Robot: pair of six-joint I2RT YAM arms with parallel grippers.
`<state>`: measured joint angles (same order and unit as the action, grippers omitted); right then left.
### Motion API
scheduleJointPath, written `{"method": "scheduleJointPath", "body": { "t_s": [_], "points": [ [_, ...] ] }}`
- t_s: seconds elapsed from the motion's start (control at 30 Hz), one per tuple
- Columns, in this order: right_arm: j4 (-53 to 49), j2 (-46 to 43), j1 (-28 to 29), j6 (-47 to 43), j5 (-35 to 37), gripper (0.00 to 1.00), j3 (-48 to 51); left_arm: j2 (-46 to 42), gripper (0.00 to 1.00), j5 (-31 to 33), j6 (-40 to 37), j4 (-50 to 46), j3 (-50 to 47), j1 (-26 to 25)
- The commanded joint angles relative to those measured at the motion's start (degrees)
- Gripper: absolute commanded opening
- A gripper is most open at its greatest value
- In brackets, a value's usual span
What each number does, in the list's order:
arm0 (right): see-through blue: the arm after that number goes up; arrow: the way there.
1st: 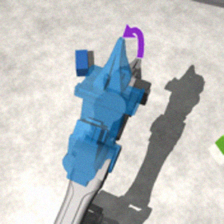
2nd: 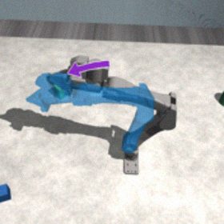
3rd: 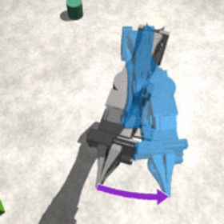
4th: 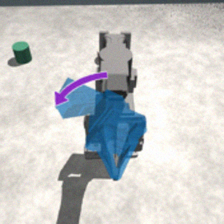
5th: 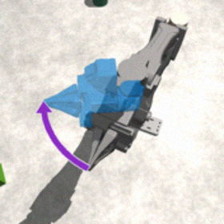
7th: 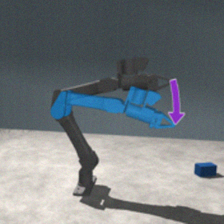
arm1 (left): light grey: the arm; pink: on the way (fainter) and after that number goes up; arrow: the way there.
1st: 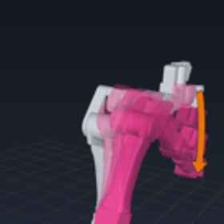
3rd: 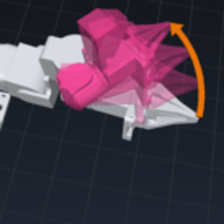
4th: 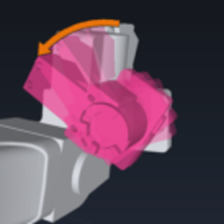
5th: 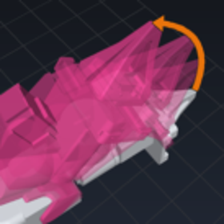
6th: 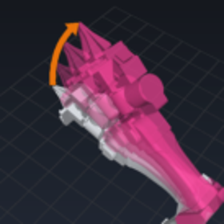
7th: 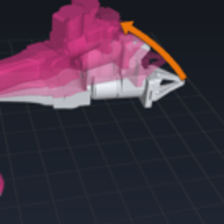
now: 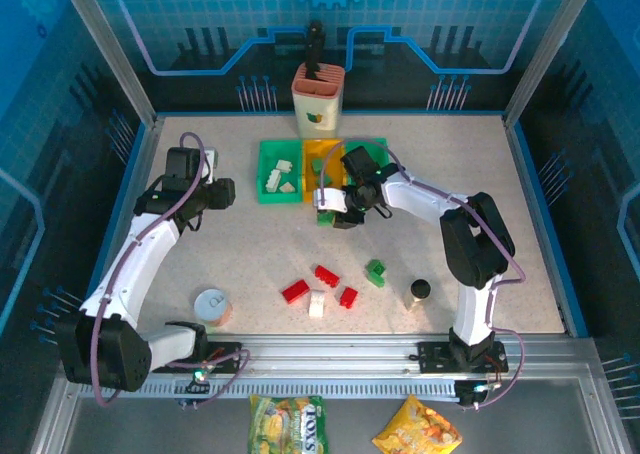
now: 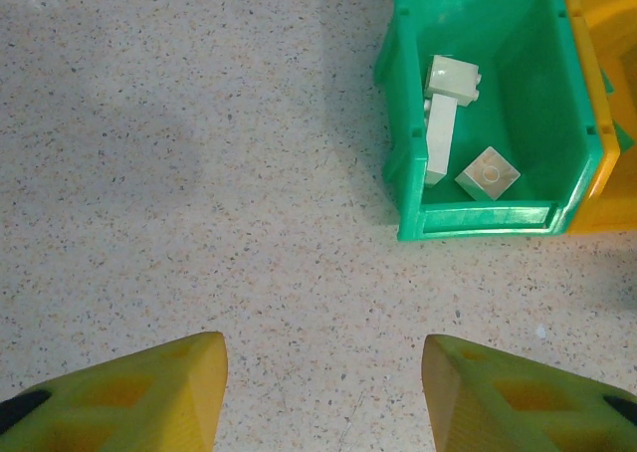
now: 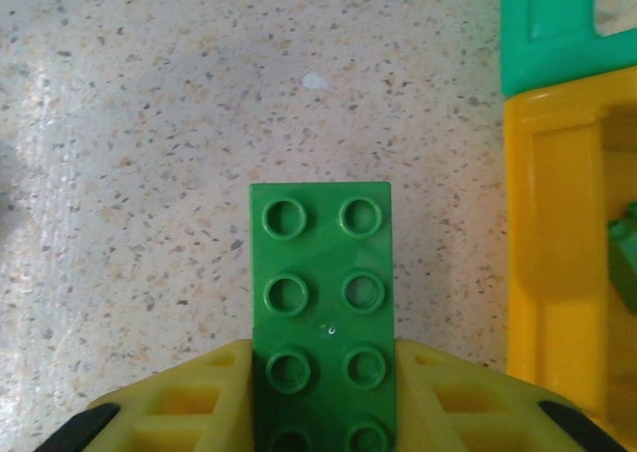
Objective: Sort the legos into containers by color
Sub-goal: Place the lego in the container.
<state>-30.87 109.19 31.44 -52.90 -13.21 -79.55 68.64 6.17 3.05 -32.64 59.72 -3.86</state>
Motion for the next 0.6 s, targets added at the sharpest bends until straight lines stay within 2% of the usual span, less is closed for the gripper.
{"method": "scheduleJointPath", "body": {
  "t_s": [0.0,0.27,0.57],
  "points": [
    [2.94,0.65,-0.66,1.58,1.97,0.33,-2.81,0.38,0.55,-1.1,1.08,0.32,-0.14,0.69],
    [6.79,3.78,-1.12,0.85,7.78,0.33,-6.92,0.09,0.55,-0.99,1.04,0.3,-0.22,0.78],
    [6.48,9.31,-2.0,-0.1,8.26,0.35,-14.12,-0.4,0.55,-0.47,0.84,0.21,-0.4,0.78]
  ]
}}
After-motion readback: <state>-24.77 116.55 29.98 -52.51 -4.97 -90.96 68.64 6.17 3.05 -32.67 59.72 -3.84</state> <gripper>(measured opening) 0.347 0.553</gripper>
